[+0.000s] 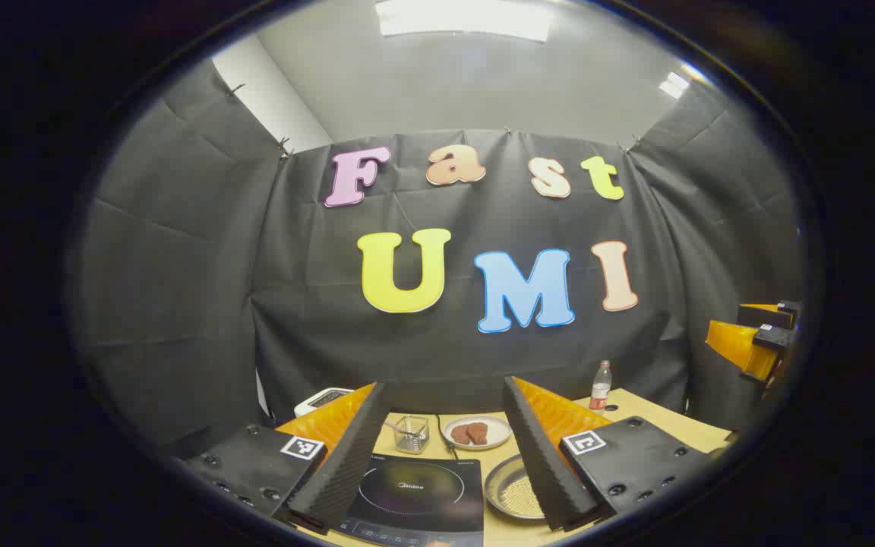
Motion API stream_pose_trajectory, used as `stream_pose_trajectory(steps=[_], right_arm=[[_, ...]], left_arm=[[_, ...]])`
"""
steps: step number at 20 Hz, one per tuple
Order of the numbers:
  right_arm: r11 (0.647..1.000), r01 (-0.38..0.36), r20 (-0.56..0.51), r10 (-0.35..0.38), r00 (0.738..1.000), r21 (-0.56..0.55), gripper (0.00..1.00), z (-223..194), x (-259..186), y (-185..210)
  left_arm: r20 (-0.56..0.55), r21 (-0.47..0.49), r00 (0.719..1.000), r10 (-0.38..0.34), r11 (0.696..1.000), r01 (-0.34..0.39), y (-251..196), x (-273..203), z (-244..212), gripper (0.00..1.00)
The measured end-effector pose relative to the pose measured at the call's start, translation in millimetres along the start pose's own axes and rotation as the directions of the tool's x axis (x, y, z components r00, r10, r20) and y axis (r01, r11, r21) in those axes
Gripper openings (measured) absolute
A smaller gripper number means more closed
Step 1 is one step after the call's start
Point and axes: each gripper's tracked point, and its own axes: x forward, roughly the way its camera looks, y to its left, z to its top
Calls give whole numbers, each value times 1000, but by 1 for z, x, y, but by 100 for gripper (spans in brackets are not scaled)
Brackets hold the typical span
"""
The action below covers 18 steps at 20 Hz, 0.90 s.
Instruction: First push the handle of the pot to place it horizontally, then grasp the pot with both hands and set it on the induction cooktop.
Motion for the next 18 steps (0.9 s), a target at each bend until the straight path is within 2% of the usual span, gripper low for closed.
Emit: stream_pose_trajectory(steps=[18], right_arm=[[1000,2,-15,-2,1000,8,98,-3,1,4]], left_arm=[[24,10,1000,10,1000,-10,6,-4,7,100]])
